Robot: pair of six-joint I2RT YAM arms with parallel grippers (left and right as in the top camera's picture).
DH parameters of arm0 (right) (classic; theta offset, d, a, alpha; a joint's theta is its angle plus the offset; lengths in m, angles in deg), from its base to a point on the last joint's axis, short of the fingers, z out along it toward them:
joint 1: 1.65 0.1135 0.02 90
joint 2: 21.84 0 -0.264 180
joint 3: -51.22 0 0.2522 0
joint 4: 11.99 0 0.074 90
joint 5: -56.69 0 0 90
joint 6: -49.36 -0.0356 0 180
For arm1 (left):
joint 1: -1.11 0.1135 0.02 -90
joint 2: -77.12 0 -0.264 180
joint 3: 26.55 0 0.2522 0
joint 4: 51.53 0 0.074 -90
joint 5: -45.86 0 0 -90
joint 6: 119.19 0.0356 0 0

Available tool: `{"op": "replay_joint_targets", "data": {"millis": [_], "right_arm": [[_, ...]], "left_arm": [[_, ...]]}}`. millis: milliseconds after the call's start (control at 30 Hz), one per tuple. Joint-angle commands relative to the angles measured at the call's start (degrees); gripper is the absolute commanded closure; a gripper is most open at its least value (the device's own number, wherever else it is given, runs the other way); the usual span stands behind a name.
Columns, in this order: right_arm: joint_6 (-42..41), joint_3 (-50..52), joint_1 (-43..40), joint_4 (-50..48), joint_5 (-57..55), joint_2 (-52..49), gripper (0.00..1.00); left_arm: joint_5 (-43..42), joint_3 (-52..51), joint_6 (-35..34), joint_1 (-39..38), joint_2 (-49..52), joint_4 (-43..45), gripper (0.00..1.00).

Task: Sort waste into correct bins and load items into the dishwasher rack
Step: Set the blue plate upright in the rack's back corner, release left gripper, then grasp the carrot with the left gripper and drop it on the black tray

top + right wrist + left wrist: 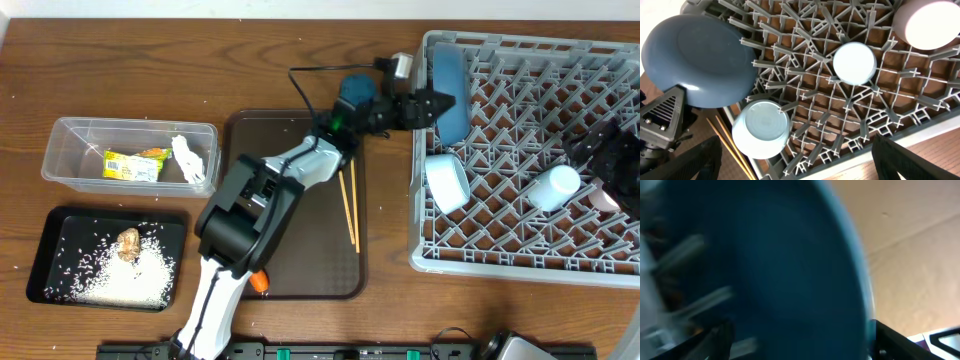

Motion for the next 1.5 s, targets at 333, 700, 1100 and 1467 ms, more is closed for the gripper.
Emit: {"op": "replay_joint_targets", "data": {"millis": [333,700,1100,1467], "right_arm": [[-0.5,-0.1,-1.7,-0.1,-0.2,0.4,0.11],[-0.5,-0.1,-1.7,0.0,-0.1,0.4,0.11],[1.4,-0.1,-0.5,0.0,2.5,0.4,0.12],[13.2,-0.1,15.5,3.0,7.2,0.4,0.22]], "left_arm": [[-7.9,0.2,6.3,8.3,-1.0,-12.6,0.08],[-4.0,0.2,16.2,9.2,-11.5,-26.7,0.02],[32.1,-0.4,45.2,9.4,-32.8,-89.4,0.01],[39.1,-8.7,30.4,10.8,-32.5,-113.0,0.24]]}}
